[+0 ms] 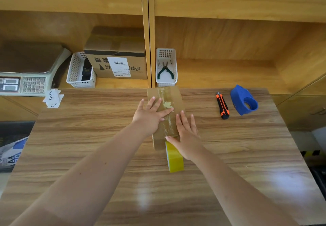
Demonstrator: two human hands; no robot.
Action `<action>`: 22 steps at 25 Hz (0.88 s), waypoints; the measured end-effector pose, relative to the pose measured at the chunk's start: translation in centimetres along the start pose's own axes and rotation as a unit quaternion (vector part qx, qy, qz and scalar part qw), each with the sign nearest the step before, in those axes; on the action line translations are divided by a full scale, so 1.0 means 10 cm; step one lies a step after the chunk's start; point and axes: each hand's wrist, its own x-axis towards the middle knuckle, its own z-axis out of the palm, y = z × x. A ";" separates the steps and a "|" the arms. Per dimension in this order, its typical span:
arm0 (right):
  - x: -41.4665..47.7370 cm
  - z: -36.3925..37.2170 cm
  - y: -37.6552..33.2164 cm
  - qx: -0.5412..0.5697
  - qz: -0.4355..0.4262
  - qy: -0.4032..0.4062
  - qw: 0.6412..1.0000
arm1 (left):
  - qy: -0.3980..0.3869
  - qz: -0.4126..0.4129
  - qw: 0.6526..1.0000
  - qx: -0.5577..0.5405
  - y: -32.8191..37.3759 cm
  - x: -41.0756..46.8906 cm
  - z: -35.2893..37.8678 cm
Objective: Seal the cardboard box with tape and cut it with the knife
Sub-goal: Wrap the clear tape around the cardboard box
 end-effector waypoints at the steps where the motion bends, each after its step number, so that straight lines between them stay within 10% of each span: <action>1: 0.02 0.01 -0.03 0.007 0.006 -0.001 1.000 | 0.014 -0.005 1.000 -0.015 0.06 -0.01 0.01; 11: 0.07 -0.23 0.29 0.003 -0.090 0.065 0.994 | 0.182 -0.026 0.971 -0.150 0.26 -0.11 0.34; 22: 0.41 -0.41 0.56 0.079 -0.125 0.145 0.978 | 0.175 -0.046 0.970 -0.160 0.50 0.21 -0.05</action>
